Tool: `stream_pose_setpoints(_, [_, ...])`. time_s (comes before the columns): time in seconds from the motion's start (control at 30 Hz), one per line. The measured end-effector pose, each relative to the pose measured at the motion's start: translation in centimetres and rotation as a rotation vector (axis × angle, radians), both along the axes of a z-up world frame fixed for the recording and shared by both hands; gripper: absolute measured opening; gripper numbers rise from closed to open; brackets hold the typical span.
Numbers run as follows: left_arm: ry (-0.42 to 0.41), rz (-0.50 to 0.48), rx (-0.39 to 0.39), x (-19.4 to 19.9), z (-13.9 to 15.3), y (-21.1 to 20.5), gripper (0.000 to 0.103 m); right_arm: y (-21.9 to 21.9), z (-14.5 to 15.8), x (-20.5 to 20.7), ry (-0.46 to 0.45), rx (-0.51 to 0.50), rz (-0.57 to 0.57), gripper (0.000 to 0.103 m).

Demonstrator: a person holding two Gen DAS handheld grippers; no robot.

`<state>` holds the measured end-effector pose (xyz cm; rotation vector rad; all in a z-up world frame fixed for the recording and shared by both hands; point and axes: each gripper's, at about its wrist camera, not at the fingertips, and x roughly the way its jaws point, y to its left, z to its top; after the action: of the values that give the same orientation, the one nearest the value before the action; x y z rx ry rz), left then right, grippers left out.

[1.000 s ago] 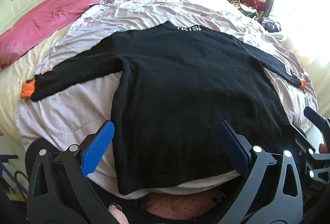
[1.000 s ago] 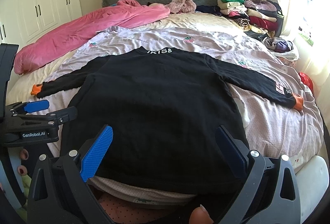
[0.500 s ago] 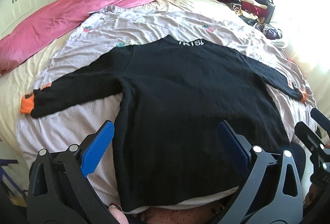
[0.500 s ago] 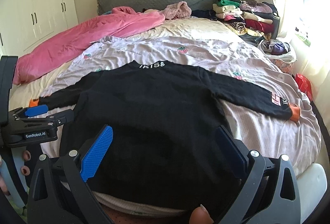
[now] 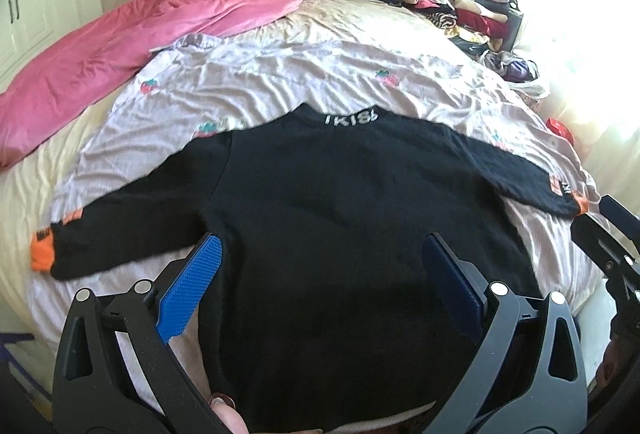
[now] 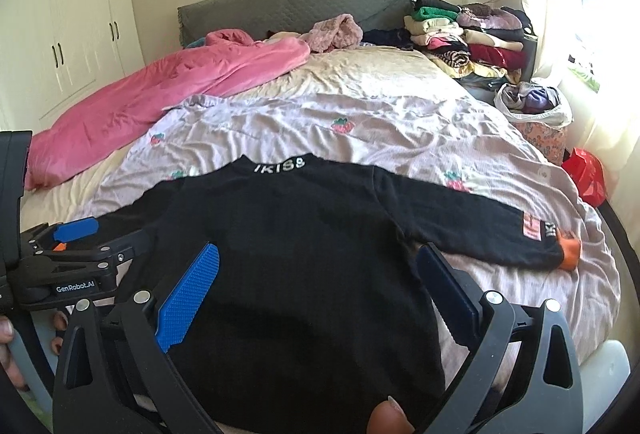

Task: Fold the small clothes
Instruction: 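Move the right gripper to the orange sleeve cuff and close on it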

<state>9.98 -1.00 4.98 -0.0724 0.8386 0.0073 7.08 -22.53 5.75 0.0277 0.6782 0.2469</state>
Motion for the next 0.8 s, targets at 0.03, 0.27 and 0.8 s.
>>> stream_pose_setpoints(0.03, [-0.003,-0.004,0.006,0.4,0.2,-0.2,0.094,-0.1,0.2,0.4,-0.004,-0.001,-0.002,0.099])
stream_pose_setpoints(0.27, [-0.013,0.004,0.019,3.4,1.7,-0.5,0.094,-1.5,1.9,3.7,-0.029,0.025,-0.067,0.099])
stream_pose_setpoints(0.8, [-0.026,-0.052,0.022,10.8,5.0,-3.5,0.094,-8.0,4.3,11.1,-0.057,0.037,-0.226,0.099])
